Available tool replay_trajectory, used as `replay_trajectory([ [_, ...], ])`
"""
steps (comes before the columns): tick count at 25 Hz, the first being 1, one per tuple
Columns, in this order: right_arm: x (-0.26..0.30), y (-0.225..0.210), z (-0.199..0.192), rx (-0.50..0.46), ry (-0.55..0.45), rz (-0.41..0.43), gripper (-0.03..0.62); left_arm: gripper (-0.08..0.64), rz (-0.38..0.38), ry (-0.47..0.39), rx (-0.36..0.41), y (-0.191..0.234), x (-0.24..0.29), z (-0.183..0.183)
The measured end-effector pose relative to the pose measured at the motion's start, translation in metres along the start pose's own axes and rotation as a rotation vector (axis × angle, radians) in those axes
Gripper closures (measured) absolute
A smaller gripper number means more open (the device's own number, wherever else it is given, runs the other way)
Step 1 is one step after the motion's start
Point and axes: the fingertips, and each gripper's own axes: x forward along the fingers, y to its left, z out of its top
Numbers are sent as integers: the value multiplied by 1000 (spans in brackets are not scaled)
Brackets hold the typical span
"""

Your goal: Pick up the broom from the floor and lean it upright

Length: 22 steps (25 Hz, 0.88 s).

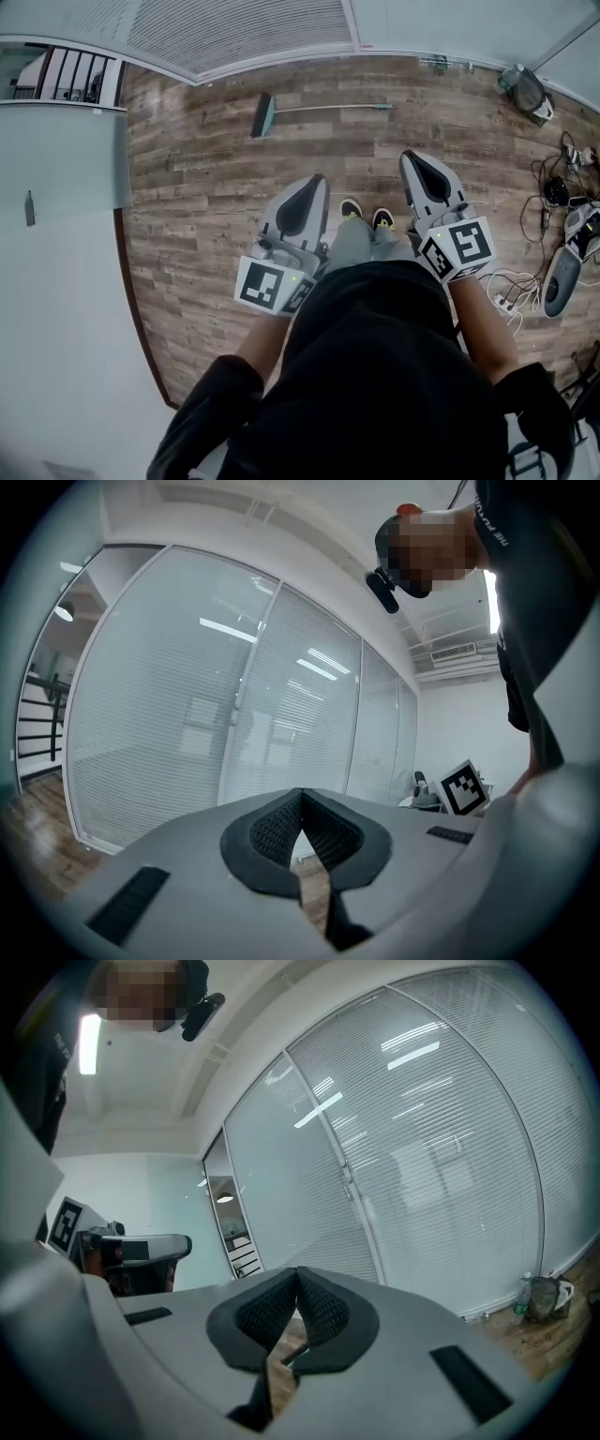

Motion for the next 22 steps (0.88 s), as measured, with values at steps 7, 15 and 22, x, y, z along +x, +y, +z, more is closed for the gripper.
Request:
replay_trajectory([
  [7, 14, -1, -4, 21, 12, -9, 577, 545, -13, 18, -16, 12, 9, -1],
  [15, 60, 11, 1, -5, 27, -10, 577, 545, -16, -7, -35, 58, 16, 9],
  [22, 114, 32, 8, -78, 53, 13, 577, 545, 7, -70, -68, 117, 13, 20],
])
